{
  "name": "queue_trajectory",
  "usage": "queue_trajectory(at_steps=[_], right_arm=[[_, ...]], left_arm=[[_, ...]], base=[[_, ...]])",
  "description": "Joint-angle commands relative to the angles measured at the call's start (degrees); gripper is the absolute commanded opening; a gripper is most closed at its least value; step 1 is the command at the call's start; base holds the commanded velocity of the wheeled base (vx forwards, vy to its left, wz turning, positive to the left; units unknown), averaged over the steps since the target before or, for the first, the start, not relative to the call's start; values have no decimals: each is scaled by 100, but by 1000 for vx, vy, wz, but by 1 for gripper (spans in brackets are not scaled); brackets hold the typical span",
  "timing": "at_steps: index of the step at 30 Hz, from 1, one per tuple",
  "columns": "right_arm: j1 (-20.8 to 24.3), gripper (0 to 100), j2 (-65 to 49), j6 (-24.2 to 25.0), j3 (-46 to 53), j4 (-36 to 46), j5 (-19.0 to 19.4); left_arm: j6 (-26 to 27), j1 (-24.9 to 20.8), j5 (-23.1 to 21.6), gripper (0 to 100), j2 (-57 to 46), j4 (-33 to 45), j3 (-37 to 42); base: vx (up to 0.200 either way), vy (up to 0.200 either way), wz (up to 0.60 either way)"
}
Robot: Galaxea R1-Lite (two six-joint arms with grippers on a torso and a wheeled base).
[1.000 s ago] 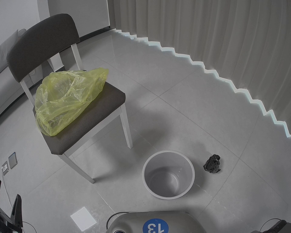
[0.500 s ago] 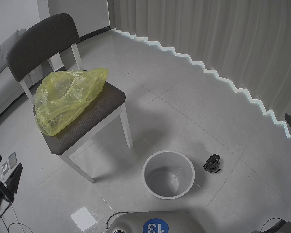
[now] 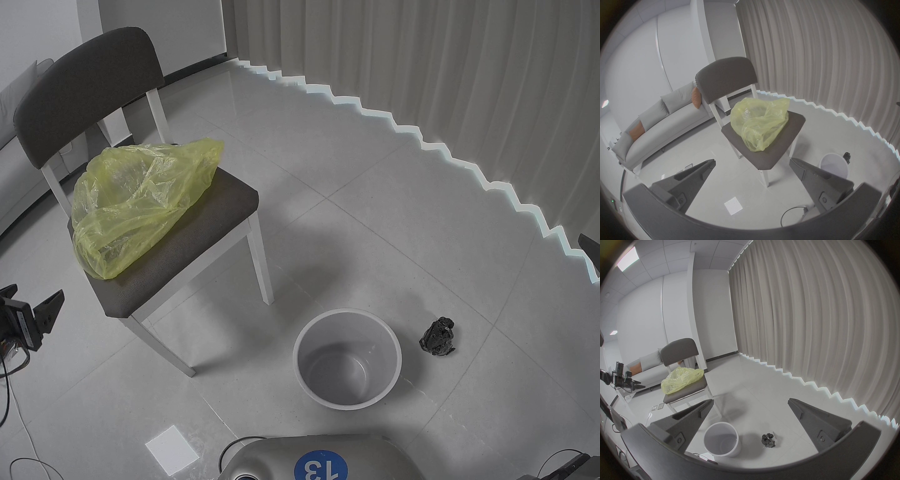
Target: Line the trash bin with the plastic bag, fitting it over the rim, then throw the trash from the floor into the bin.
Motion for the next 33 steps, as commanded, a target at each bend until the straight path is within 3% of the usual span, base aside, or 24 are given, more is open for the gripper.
queue_trajectory(at_steps=[1,16,20,33], right_arm=[[7,100,1,-7,-7,-10,50],[68,100,-7,-42,10,-10,225],[68,100,1,-42,19,-10,225],[68,100,-34,-60,37,-19,252]], left_arm=[[12,-21,386,100,990,5,-372],[21,-355,1063,100,2616,-338,-1163],[249,-355,1213,100,2898,-346,-1401],[337,-434,1283,100,3460,-355,-1840]], base=[[0,0,0],[0,0,0],[0,0,0],[0,0,0]])
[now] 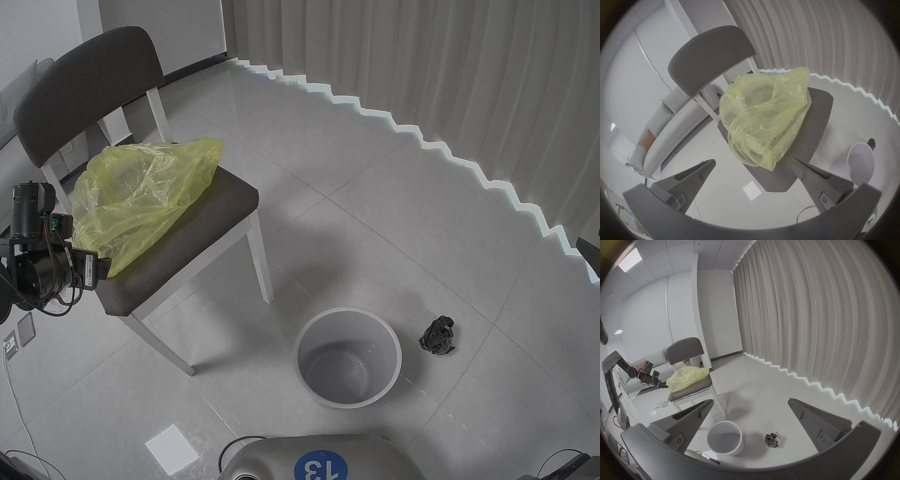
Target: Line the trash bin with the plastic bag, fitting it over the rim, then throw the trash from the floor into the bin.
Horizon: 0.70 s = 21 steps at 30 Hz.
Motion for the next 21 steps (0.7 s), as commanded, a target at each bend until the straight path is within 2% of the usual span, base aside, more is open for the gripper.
queue_trajectory(at_steps=[1,14,18,19,21], right_arm=[[-1,100,-28,1,6,-2,6],[34,100,-36,89,-38,-160,14],[588,100,-54,221,59,-169,76],[957,100,-54,300,68,-169,58],[1300,100,-72,388,68,-169,-12]], left_arm=[[0,-6,14,100,210,1,-105],[8,38,269,100,966,10,-712],[35,64,286,100,1001,10,-747],[70,100,286,100,1063,10,-773],[88,187,286,100,1124,10,-782]], base=[[0,0,0],[0,0,0],[0,0,0],[0,0,0],[0,0,0]])
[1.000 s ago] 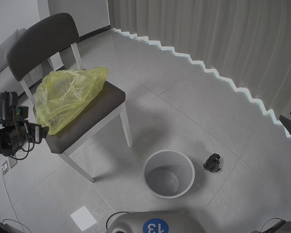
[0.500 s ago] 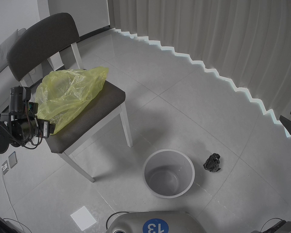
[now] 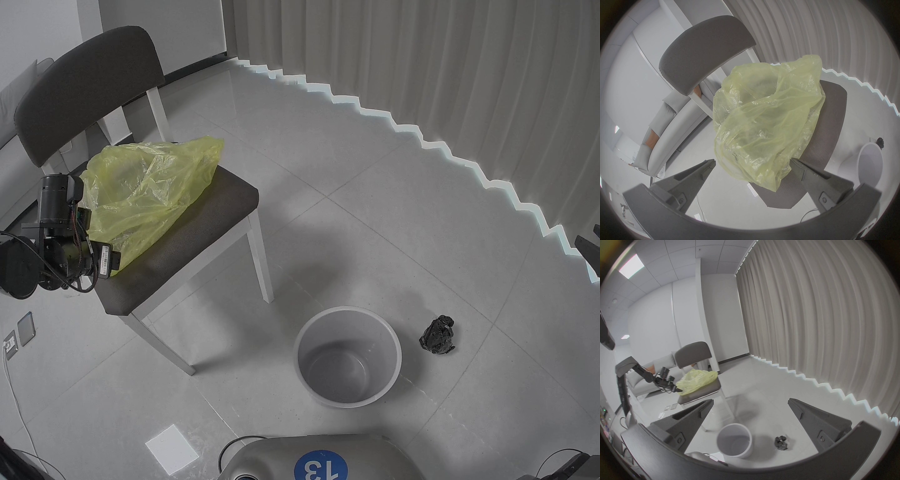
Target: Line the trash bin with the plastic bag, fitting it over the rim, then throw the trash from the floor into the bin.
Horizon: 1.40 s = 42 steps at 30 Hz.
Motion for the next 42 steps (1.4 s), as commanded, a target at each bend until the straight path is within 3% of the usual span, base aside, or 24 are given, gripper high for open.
queue_trajectory(at_steps=[1,4,22,23,27,35,42], right_arm=[[919,100,-54,230,44,-2,-132],[936,100,-54,265,44,-2,-282],[945,100,-106,230,79,16,-273],[945,100,-98,230,79,16,-273],[945,100,-89,230,79,16,-273],[945,100,-124,221,79,51,-247],[945,100,-168,248,62,25,-299]], left_arm=[[67,189,12,100,191,-8,-73],[67,233,12,100,209,-8,-99],[252,374,12,100,288,-8,-161],[252,374,39,0,288,-8,-152],[261,383,241,0,288,1,-161],[252,418,232,0,235,-8,-152],[261,163,39,0,-380,-263,-135]], base=[[0,0,0],[0,0,0],[0,0,0],[0,0,0],[0,0,0],[0,0,0],[0,0,0]])
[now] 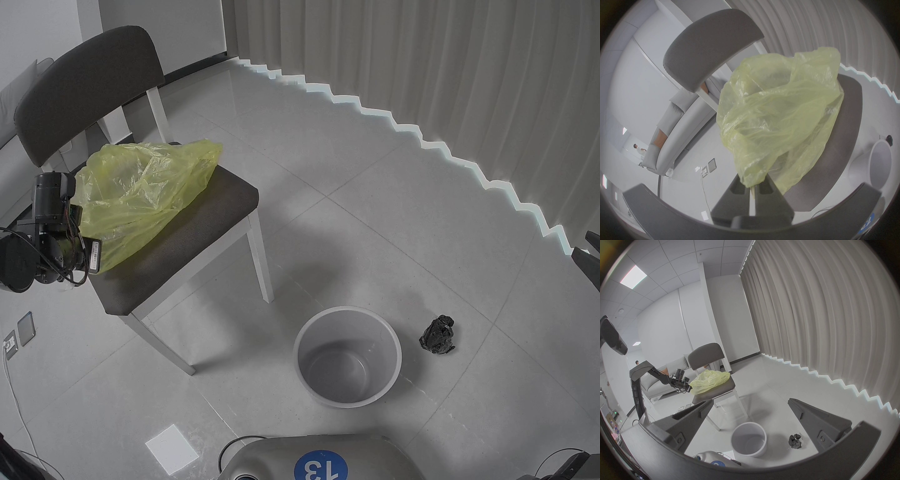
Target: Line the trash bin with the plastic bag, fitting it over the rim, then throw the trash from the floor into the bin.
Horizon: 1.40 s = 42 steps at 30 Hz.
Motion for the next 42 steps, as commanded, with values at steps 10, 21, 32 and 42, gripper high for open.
queue_trajectory(at_steps=[10,21,32,42], right_arm=[[20,100,-481,10,-4,74,-7],[-173,100,-489,28,-1006,1014,-649],[-112,100,-173,-157,-1665,1761,-614],[-103,100,328,-377,-1867,1761,-385]], left_arm=[[1089,-587,-955,0,-1654,-105,-659],[1898,-2125,-1034,0,-1891,457,-1854],[2083,-3786,-1210,0,-1434,2250,-3682],[2197,-4322,-1658,0,-1232,2250,-3665]], base=[[0,0,0],[0,0,0],[0,0,0],[0,0,0]])
